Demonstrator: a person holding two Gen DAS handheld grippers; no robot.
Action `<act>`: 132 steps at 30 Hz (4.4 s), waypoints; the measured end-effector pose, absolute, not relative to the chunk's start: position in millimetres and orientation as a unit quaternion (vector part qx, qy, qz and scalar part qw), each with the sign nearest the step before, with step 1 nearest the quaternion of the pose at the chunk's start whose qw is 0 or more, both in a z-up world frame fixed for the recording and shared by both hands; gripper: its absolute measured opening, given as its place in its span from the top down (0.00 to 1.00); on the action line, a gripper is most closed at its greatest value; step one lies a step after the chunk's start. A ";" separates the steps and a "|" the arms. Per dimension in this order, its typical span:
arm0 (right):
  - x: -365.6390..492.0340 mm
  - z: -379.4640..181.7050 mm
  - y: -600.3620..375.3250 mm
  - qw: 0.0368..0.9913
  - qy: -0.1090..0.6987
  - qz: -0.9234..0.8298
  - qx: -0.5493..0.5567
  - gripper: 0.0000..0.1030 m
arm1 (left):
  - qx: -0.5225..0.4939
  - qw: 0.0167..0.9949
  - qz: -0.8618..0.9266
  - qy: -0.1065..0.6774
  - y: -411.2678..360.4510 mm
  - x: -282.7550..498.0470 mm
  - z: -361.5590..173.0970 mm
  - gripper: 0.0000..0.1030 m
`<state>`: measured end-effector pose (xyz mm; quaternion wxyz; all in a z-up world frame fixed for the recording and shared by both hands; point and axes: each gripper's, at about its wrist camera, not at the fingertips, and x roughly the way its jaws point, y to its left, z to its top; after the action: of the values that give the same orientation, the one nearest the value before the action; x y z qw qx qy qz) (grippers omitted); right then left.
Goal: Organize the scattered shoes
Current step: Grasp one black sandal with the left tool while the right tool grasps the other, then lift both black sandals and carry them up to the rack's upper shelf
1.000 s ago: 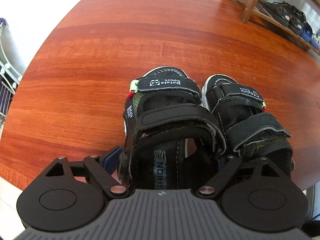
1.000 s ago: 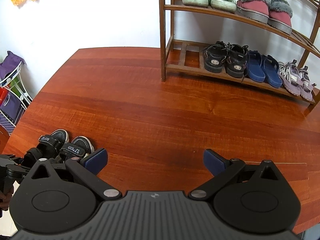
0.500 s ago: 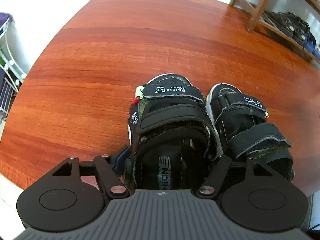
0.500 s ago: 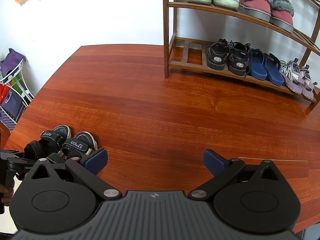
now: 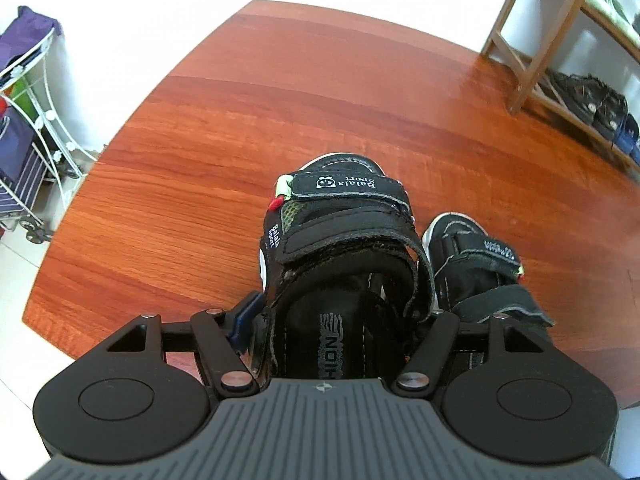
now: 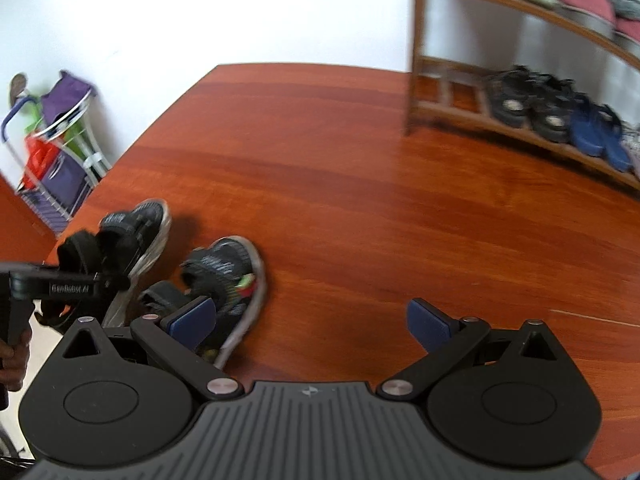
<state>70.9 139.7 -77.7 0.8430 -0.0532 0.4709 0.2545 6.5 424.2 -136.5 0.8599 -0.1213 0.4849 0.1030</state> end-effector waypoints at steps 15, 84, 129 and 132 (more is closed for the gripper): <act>59.1 -130.9 244.7 0.802 0.540 0.252 -0.035 0.01 | -0.147 0.853 0.145 0.479 459.4 -25.9 -113.1 0.34; 135.3 -122.2 60.7 0.840 0.508 0.182 -0.061 0.26 | -0.097 0.866 0.040 0.489 273.7 78.8 -88.8 0.33; 401.1 66.2 -391.4 0.902 0.406 0.128 -0.070 0.26 | -0.026 0.929 -0.052 0.366 -187.5 366.0 70.9 0.33; 422.2 75.2 -396.1 0.907 0.397 0.126 -0.065 0.26 | -0.019 0.932 -0.050 0.358 -205.2 385.5 77.5 0.33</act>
<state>422.2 -396.1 75.2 0.9066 -0.0649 0.3973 0.1265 385.5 -205.2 77.5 0.9321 -0.0191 0.3581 -0.0500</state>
